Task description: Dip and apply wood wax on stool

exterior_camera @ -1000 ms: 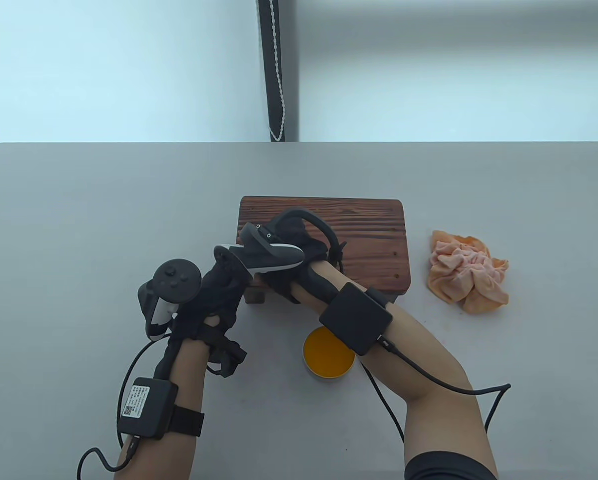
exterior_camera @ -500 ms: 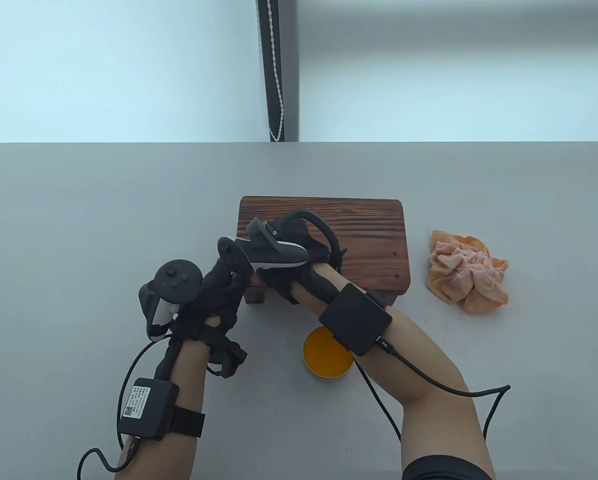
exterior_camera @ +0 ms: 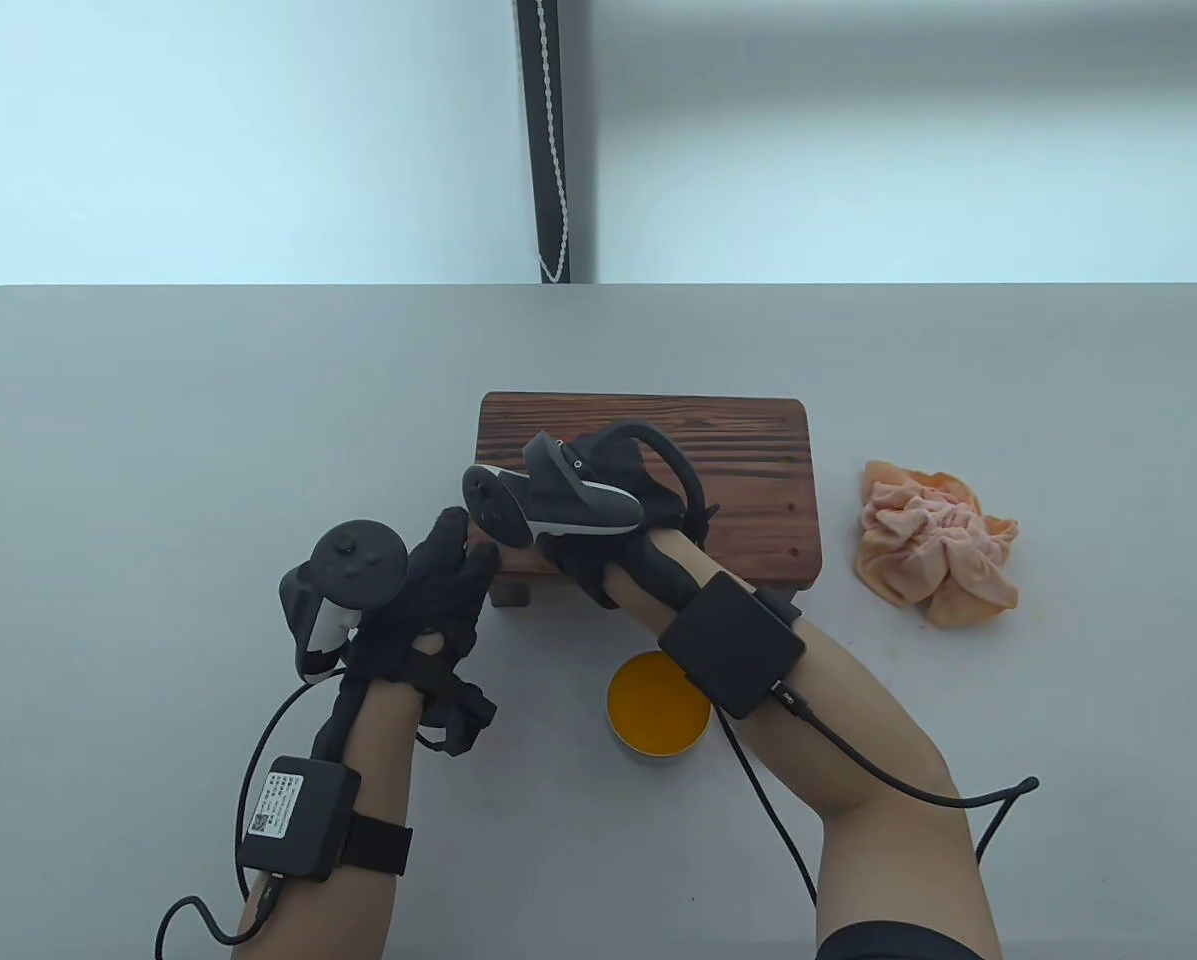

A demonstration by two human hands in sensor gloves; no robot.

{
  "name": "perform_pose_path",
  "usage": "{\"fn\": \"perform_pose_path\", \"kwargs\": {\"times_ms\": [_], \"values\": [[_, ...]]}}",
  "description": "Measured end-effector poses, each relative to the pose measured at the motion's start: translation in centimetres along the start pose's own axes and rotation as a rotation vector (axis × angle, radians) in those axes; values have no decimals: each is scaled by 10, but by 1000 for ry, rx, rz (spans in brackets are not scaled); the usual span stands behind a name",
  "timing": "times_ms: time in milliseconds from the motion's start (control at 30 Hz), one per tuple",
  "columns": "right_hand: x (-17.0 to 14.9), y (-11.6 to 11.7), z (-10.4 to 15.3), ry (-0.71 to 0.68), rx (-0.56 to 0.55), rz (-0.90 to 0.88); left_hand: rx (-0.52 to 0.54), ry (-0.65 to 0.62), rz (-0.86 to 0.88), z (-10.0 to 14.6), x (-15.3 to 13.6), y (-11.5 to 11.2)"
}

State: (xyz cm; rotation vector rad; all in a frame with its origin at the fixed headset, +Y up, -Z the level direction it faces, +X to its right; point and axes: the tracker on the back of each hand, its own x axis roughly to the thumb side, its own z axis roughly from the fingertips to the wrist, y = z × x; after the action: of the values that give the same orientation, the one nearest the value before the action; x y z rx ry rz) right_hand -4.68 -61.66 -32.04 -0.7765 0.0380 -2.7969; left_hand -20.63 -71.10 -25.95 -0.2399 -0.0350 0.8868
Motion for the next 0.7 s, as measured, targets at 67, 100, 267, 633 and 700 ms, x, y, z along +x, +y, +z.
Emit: {"fn": "perform_pose_path", "kwargs": {"times_ms": [67, 100, 267, 633, 700], "values": [[-4, 3, -5, 25, -15, 72, 1, 0, 4, 0, -1, 0], [-4, 2, -5, 18, -6, 88, 1, 1, 8, 0, 0, 0], [6, -7, 13, -107, 98, 95, -2, 1, -9, 0, 1, 1], [-8, -2, 15, -54, 93, 125, 3, 4, -7, 0, 0, 2], [-4, -4, 21, -85, 98, 82, 1, 0, -24, 0, 1, 2]]}}
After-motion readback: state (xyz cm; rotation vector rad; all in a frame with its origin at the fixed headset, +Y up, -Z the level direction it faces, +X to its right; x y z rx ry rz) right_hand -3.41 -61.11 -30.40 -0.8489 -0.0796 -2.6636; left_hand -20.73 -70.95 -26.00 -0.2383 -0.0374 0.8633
